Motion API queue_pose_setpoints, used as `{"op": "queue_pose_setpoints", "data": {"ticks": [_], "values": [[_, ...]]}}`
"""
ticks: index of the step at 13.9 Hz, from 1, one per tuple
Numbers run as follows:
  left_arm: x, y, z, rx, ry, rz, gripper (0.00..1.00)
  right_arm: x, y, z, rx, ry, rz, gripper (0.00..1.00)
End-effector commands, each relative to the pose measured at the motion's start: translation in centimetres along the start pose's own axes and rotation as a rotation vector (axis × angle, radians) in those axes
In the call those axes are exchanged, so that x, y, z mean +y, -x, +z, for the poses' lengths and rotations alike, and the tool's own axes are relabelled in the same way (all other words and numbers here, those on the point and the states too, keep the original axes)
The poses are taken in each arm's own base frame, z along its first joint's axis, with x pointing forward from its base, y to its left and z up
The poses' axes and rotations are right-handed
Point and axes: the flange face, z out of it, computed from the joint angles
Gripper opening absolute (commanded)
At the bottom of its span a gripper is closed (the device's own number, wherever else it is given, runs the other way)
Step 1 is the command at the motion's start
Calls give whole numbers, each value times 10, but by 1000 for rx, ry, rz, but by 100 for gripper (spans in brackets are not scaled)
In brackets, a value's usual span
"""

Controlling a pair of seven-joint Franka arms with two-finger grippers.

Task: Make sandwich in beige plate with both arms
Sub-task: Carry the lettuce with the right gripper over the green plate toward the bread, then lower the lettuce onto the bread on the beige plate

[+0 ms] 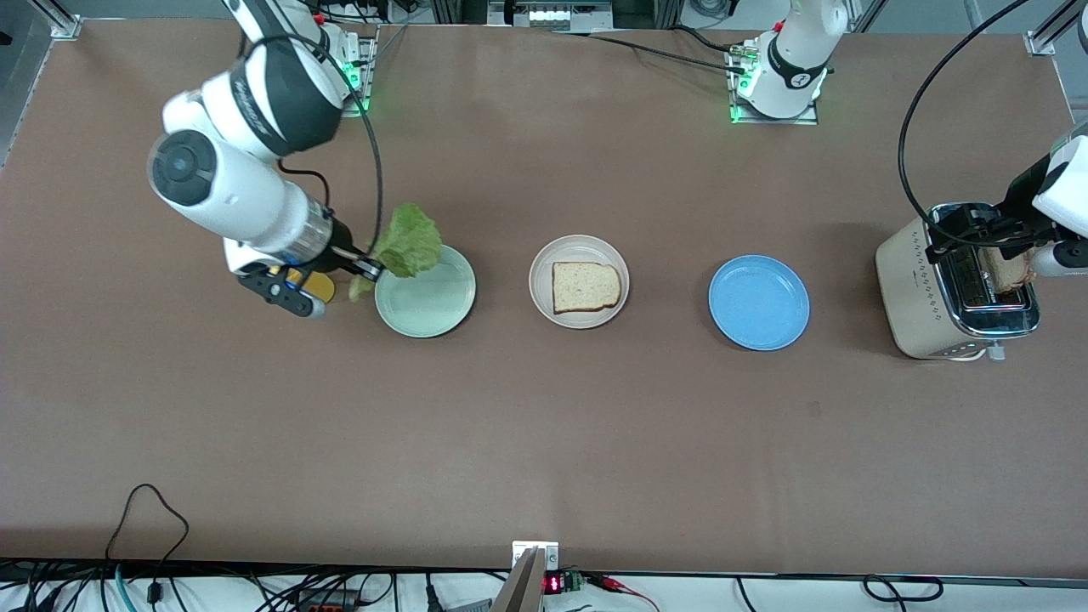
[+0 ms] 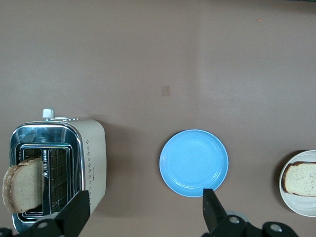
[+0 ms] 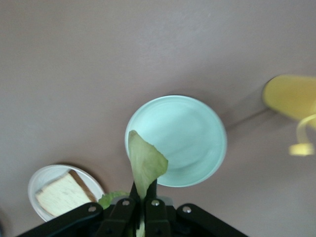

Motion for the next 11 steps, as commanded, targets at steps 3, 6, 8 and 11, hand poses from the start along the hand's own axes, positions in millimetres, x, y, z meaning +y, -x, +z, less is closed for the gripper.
{"op": "queue_pose_setpoints", "data": {"ticks": [3, 6, 8, 11], "values": [[-4, 5, -2, -3, -4, 10, 100, -48, 37, 47, 3, -17, 216, 0], [-6, 5, -3, -1, -4, 7, 100, -90, 61, 79, 16, -23, 369, 0], [-7, 5, -3, 0, -4, 5, 100, -109, 73, 97, 14, -16, 426, 0], [-8, 4, -2, -1, -4, 2, 100, -130, 90, 120, 18, -38, 494, 0]]}}
